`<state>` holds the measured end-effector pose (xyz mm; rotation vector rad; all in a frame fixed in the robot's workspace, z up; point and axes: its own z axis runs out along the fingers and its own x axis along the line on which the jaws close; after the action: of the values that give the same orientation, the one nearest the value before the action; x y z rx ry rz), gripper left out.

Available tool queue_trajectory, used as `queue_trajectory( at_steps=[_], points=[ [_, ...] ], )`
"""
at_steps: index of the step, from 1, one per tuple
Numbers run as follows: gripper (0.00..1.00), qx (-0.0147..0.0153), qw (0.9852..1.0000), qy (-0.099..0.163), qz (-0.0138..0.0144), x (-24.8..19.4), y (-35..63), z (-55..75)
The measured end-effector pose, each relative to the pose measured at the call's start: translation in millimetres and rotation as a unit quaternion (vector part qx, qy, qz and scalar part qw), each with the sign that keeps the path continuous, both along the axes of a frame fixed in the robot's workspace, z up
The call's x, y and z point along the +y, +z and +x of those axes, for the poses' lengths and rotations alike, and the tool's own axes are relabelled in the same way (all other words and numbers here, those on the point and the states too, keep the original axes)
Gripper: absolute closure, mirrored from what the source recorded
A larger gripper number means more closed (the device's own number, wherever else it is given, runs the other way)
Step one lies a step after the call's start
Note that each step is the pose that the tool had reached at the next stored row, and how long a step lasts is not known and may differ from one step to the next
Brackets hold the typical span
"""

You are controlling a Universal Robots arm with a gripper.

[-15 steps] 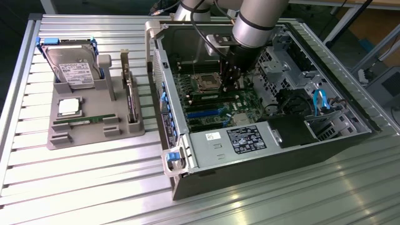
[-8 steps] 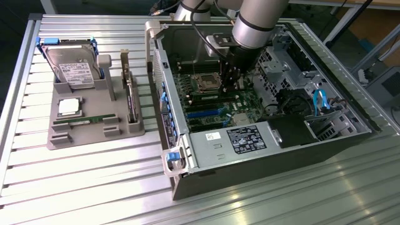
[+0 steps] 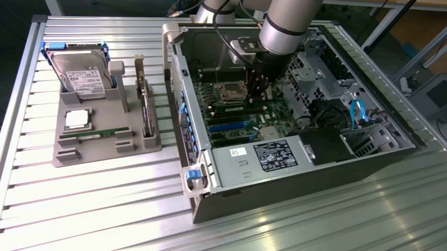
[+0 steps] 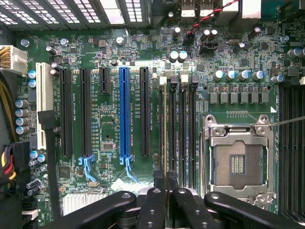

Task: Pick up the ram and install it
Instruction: 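Insert the ram into the slot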

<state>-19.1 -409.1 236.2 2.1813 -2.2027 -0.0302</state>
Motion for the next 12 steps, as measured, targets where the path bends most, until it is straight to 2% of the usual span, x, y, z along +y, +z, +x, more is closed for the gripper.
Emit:
queue_trajectory(
  at_steps=[12],
  points=[
    [0.88,0.0,1.0,0.0,0.0001,0.0,-2.6,0.0]
  ],
)
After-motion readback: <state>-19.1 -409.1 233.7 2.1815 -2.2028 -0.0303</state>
